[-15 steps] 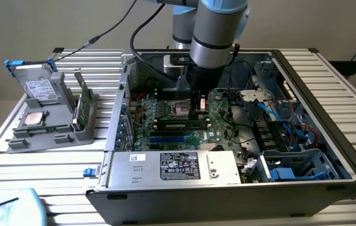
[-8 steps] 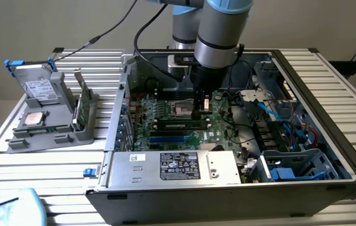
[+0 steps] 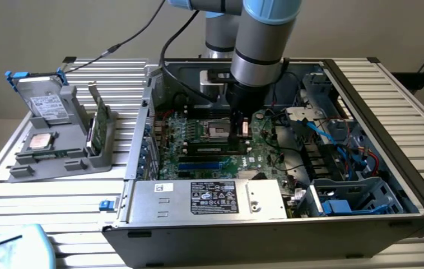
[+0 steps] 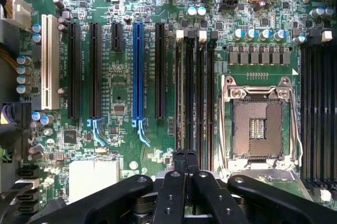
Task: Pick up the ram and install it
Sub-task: 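Press down the ram until it locks into place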
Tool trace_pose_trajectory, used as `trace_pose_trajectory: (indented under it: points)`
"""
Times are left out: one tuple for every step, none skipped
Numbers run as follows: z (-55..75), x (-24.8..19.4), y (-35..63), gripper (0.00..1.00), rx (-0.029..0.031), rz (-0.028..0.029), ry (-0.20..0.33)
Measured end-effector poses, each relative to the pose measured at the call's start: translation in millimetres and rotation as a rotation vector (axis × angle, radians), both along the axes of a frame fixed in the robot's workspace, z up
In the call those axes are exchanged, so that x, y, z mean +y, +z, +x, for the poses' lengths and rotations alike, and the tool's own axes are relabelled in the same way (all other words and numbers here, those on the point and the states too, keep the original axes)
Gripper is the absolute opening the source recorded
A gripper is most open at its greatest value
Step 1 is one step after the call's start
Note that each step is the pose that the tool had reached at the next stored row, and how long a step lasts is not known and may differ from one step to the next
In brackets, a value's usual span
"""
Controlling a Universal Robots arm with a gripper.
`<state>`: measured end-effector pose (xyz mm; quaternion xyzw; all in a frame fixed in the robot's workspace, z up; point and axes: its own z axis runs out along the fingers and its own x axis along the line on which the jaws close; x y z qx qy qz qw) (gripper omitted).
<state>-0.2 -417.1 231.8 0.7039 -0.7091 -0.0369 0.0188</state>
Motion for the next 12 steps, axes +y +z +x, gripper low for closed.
trace_pose_trajectory:
  points:
    - [0.0, 0.0, -1.2, 0.11, 0.0000, -0.0001, 0.000]
    - [0.0, 0.0, -2.4, 0.11, 0.0000, -0.0002, 0.000]
    - [0.0, -0.1, -3.1, 0.11, 0.0002, -0.0008, 0.000]
    - [0.0, -0.1, -3.8, 0.11, 0.0003, -0.0009, 0.000]
    - [0.0, -0.1, -4.1, 0.11, 0.0002, -0.0009, 0.000]
    - [0.0, -0.1, -4.1, 0.11, 0.0002, -0.0008, 0.000]
    - [0.0, 0.0, -4.6, 0.11, -0.0001, 0.0000, 0.000]
    - [0.0, 0.0, -5.5, 0.11, 0.0001, -0.0006, 0.000]
    - [-0.1, -0.1, -6.8, 0.11, 0.0006, -0.0014, 0.000]
    - [-0.1, -0.2, -7.4, 0.11, 0.0006, -0.0016, 0.000]
    - [-0.1, -0.1, -7.5, 0.11, 0.0005, -0.0014, 0.000]
    - [0.0, -0.1, -7.7, 0.11, 0.0004, -0.0009, 0.000]
